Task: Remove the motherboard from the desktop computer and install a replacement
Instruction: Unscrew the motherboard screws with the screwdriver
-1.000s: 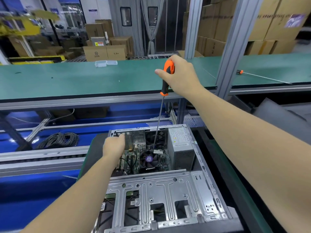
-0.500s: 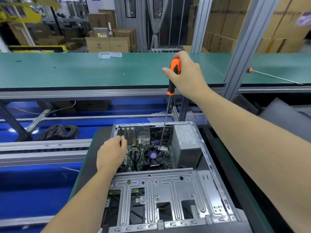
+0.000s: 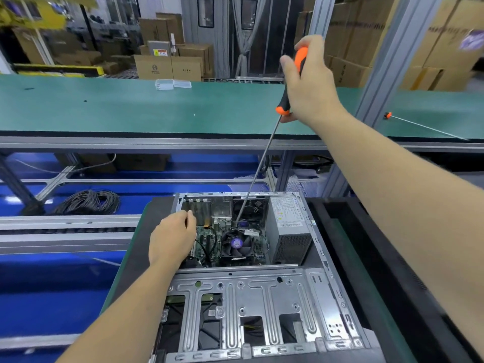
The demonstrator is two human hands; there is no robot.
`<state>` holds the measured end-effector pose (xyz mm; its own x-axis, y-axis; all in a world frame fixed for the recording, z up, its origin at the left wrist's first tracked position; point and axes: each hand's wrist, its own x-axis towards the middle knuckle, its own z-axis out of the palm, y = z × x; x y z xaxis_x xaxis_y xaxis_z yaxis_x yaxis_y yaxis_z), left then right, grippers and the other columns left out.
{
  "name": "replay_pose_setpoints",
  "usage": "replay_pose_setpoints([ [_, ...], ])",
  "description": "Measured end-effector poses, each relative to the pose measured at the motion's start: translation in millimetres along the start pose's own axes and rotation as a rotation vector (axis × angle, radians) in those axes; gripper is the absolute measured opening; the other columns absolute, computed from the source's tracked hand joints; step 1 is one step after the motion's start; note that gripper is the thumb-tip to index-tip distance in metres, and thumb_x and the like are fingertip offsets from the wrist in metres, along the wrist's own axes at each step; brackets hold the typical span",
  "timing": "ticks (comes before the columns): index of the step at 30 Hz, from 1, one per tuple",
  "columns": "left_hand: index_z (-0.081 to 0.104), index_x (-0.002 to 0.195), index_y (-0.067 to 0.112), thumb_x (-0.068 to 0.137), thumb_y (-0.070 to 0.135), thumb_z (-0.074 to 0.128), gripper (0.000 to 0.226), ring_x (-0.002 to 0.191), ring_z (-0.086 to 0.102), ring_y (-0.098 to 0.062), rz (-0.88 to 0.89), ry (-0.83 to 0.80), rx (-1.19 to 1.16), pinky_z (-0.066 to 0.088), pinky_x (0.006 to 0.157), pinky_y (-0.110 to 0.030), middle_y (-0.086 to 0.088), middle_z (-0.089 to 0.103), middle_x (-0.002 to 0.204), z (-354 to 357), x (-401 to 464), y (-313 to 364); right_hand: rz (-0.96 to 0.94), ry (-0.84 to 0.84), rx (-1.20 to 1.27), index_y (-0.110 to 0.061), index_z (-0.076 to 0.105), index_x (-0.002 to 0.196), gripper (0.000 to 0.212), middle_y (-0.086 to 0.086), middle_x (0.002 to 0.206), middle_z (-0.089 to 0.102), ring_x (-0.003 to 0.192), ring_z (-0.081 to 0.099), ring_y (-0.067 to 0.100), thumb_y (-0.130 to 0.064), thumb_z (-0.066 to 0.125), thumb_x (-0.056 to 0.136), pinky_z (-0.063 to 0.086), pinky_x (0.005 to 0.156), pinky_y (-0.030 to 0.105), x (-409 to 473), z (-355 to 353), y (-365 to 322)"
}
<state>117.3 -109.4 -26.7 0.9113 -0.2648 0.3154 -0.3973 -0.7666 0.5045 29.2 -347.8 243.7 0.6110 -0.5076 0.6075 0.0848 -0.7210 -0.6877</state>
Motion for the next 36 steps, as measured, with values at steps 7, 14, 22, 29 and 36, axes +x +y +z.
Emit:
replay_pose_setpoints([
  [7,0.04,0.064,0.012,0.102,0.029,0.042,0.042,0.051,0.04,-0.017,0.056,-0.156,-0.183,0.029,0.049,-0.031,0.0,0.045,0.057,2,-13,38,0.153,-0.065,-0.164,-0.014,0.037,0.132,0.035,0.005,0.091,0.049,0.063,0.049,0.02,-0.037,0.04,0.105,0.048,0.041,0.025,-14,-14,49],
  [14,0.054,0.081,0.006,0.095,-0.001,0.035,0.025,0.034,0.027,-0.012,-0.76,-0.524,-1.069,0.025,0.04,-0.02,0.002,0.037,0.043,30,-23,137,0.605,-0.094,-0.064,-0.029,0.048,0.098,0.009,0.003,0.081,0.049,0.062,0.045,0.025,-0.033,0.04,0.1,0.042,0.038,0.026,-105,-27,168],
  [22,0.056,0.099,-0.002,0.094,-0.015,0.025,0.034,0.06,0.039,-0.018,-0.804,-0.624,-1.225,0.042,0.057,-0.028,-0.01,0.046,0.072,47,-40,183,0.983,-0.107,0.289,-0.013,0.058,0.092,0.011,0.01,0.073,0.045,0.053,0.041,0.019,-0.003,0.054,0.094,0.046,0.046,0.028,-170,-54,249],
  [29,0.048,0.128,-0.016,0.104,-0.01,0.034,0.029,0.108,0.064,-0.036,-0.837,-0.609,-1.404,0.054,0.092,-0.038,-0.028,0.06,0.12,54,-53,194,1.12,-0.213,0.442,-0.008,0.068,0.115,0.025,0.01,0.071,0.055,0.047,0.045,0.014,-0.026,0.063,0.098,0.034,0.041,0.02,-224,-29,281],
  [36,0.061,0.09,0.0,0.102,0.017,0.056,0.022,0.057,0.068,-0.013,-0.881,-0.512,-1.393,0.056,0.051,-0.022,-0.009,0.065,0.078,64,-53,204,1.163,-0.219,0.349,-0.013,0.056,0.138,0.054,0.024,0.109,0.069,0.082,0.06,0.025,0.011,0.053,0.09,0.057,0.064,0.033,-256,-9,296],
])
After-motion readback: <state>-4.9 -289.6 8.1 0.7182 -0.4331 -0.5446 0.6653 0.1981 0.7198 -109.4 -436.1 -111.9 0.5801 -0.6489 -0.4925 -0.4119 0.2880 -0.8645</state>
